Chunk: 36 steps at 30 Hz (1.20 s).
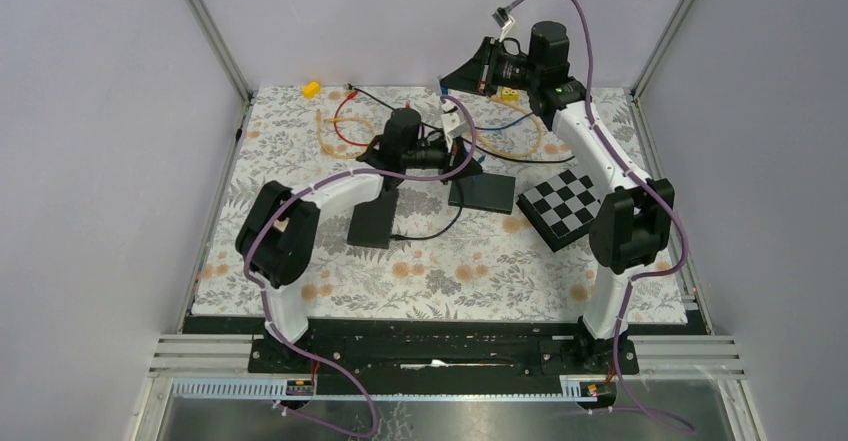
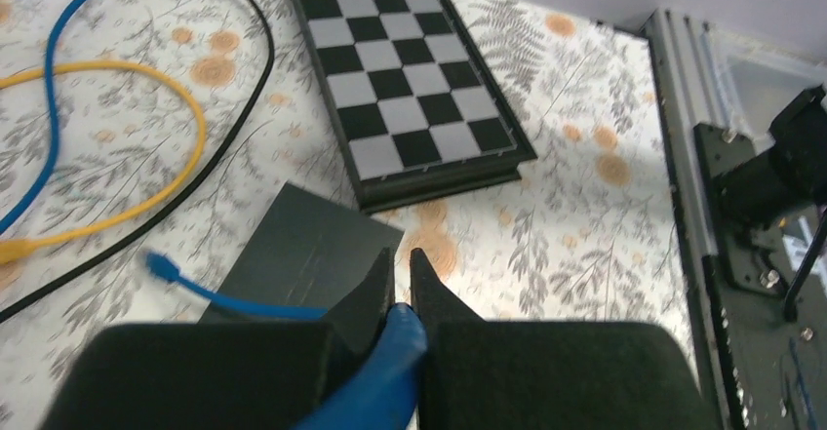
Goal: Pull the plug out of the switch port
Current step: Place the connector at the corner of the board.
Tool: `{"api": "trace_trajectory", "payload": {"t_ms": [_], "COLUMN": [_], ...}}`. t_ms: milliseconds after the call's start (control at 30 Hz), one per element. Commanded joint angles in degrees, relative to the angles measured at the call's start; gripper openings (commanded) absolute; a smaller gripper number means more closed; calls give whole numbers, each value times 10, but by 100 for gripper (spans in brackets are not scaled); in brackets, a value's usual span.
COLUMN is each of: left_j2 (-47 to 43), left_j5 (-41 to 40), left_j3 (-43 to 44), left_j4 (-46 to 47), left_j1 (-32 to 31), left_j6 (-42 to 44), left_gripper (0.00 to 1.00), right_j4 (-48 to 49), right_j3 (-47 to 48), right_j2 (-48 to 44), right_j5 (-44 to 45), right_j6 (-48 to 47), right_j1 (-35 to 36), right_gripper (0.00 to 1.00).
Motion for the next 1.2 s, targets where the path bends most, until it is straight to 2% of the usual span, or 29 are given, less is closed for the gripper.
{"api": "trace_trajectory", "payload": {"t_ms": [0, 133, 233, 333, 433, 533, 667, 900, 1067, 1167], "left_j2": [-78, -81, -65, -45, -36, -30, -6, 90, 151, 191], "left_j5": [-21, -92, -175, -244, -309, -349, -392, -452, -462, -469], "left_j3": [5, 74, 133, 182, 202, 216, 253, 376, 419, 441], "left_j4": [-90, -280, -382, -440, -457, -470, -511, -617, -630, -631], "left_j1": [55, 70, 72, 78, 83, 89, 99, 123, 133, 135], "left_j6": [130, 327, 433, 495, 544, 575, 617, 658, 667, 671], "left_gripper": [0, 0, 0, 0, 0, 0, 0, 0, 0, 5], "right_j4": [-31, -71, -78, -83, -98, -111, -119, -121, -121, -121], "right_j3": [17, 32, 36, 38, 37, 28, -1, -63, -117, -142], "right_j2": [-37, -23, -14, -10, -14, -19, -29, -44, -59, -72], "right_j5": [7, 25, 28, 33, 48, 61, 64, 46, 37, 34], "right_j6": [-67, -124, -144, -154, -175, -197, -213, -224, -237, -244], "right_j1": [-40, -50, -51, -51, -53, -57, -69, -106, -122, -127], "right_gripper": [6, 13, 24, 41, 58, 69, 71, 71, 71, 71]}}
